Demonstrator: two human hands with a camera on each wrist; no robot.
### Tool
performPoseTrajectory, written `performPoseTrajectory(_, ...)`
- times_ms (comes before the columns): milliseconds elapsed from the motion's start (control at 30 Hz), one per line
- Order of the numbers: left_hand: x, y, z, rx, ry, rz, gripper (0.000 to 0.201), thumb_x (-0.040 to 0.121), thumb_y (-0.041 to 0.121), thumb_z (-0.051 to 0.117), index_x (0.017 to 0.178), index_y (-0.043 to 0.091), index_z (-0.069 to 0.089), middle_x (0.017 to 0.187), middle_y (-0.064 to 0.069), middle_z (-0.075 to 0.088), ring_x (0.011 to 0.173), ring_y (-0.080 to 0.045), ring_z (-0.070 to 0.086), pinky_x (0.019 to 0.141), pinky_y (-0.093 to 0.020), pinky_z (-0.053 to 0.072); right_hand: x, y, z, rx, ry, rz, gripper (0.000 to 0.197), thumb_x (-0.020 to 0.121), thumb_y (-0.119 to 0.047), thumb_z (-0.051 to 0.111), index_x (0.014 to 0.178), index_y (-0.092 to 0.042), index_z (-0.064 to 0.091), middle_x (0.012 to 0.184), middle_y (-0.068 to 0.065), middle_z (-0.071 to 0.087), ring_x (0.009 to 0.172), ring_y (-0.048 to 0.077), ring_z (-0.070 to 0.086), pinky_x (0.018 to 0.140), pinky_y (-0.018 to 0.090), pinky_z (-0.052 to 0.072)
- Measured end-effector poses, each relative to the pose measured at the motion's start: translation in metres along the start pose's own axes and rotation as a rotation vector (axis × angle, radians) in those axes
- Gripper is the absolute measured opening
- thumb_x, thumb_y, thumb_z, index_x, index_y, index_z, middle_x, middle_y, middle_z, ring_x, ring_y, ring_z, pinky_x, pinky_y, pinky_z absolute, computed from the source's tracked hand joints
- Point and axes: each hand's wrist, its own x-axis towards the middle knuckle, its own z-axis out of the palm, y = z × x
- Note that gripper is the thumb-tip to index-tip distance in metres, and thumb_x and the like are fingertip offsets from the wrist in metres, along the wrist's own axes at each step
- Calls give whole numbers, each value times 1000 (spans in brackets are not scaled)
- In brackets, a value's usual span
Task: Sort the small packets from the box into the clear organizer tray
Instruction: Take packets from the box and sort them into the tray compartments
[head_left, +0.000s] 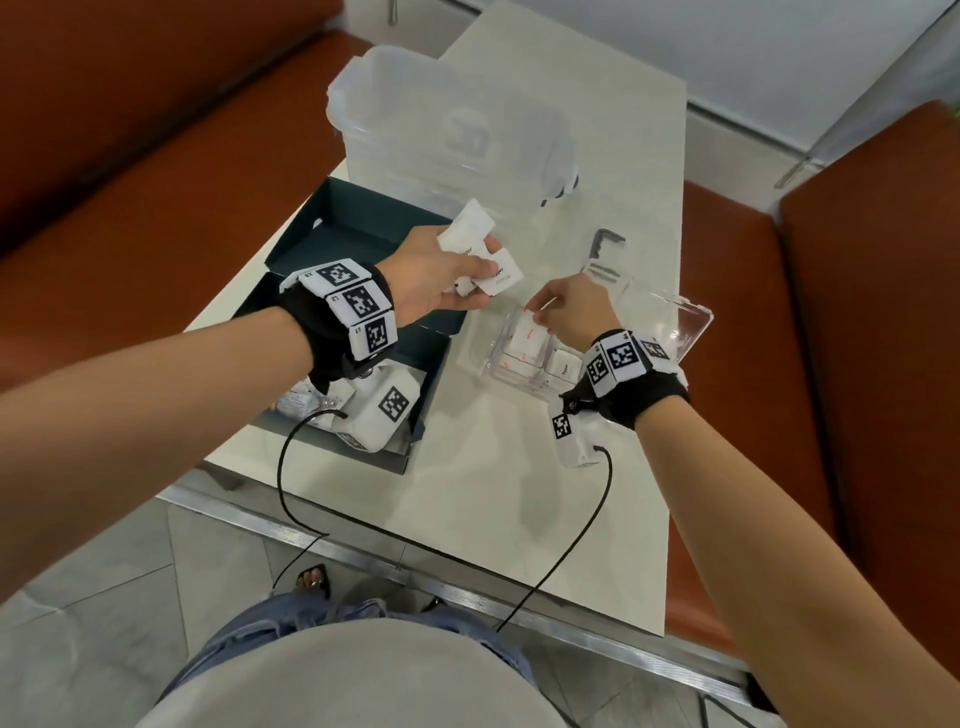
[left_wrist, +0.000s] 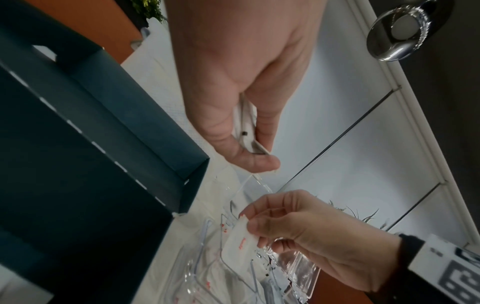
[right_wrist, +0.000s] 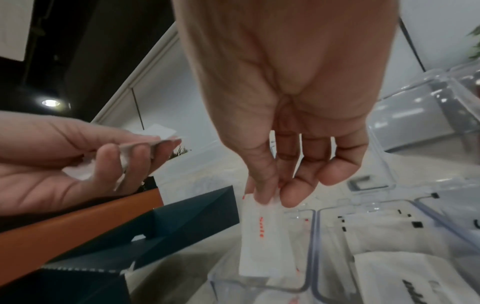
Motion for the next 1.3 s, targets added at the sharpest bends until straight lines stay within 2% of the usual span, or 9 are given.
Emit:
performPoseTrajectory(100,-1,-1,-3,-8,2,-6,29,86,-3,67,113,6,63,112,-12,63,99,-23,64,71,-31,61,2,-1,7,-88,-41,34,18,88,-3,61,98,-13,73,106,15,67,100,27,62,91,35,51)
performPoseTrajectory(233,-1,-3,-6,-28,7,-22,32,86,-4,67,116,4,63,114,-13,62,100,-24,63,65,-27,60,2,-1,16,-240,-39,74,19,86,-8,62,96,-21,72,109,3,66,112,24,54,105,45,34)
performPoseTrajectory(433,1,-4,-7,-17,20,-28,29,85,-4,68,112,7,64,110,-10,63,97,-21,63,62,-26,58,1,2,28,-432,62,-1,23,85,-4,54,88,-23,68,97,0,66,100,26,57,94,41,27)
performPoseTrajectory(533,3,-4,-7,-18,19,-24,30,85,-3,68,114,6,64,111,-11,63,97,-21,64,62,-26,58,3,5,33,-509,61,-48,30,85,-2,48,90,-23,69,94,0,69,97,26,59,94,42,28)
performPoseTrajectory(667,4,-5,-4,-17,18,-25,32,85,-3,68,115,7,64,115,-12,62,103,-25,62,63,-27,59,4,7,36,-601,63,-88,27,85,0,52,92,-20,69,92,0,71,97,27,58,94,45,29)
performPoseTrajectory(800,5,-5,-1,-15,25,-27,34,85,-3,68,118,6,63,120,-13,60,105,-25,62,66,-28,60,1,7,35,-682,59,-92,11,83,-16,66,92,-21,70,92,0,70,102,26,53,95,46,28)
performPoseTrajectory(900,6,-4,-1,-14,26,-26,34,85,-3,68,118,6,64,120,-13,60,104,-25,62,66,-28,60,-2,6,35,-726,50,-92,10,82,-24,69,91,-22,71,89,-1,70,101,24,52,95,45,26)
performPoseTrajectory(1167,8,-5,2,-7,14,-20,32,85,-3,69,116,4,64,116,-13,62,102,-24,63,70,-30,61,-12,-2,29,-719,96,-119,22,90,-11,51,93,-20,71,90,1,68,97,25,53,96,44,26)
performPoseTrajectory(1300,10,-5,3,-12,13,-16,32,85,-1,69,116,5,64,110,-11,64,98,-22,65,65,-26,59,-22,-16,1,-287,221,-113,19,94,-26,51,98,-25,69,80,-9,62,87,17,54,86,37,26)
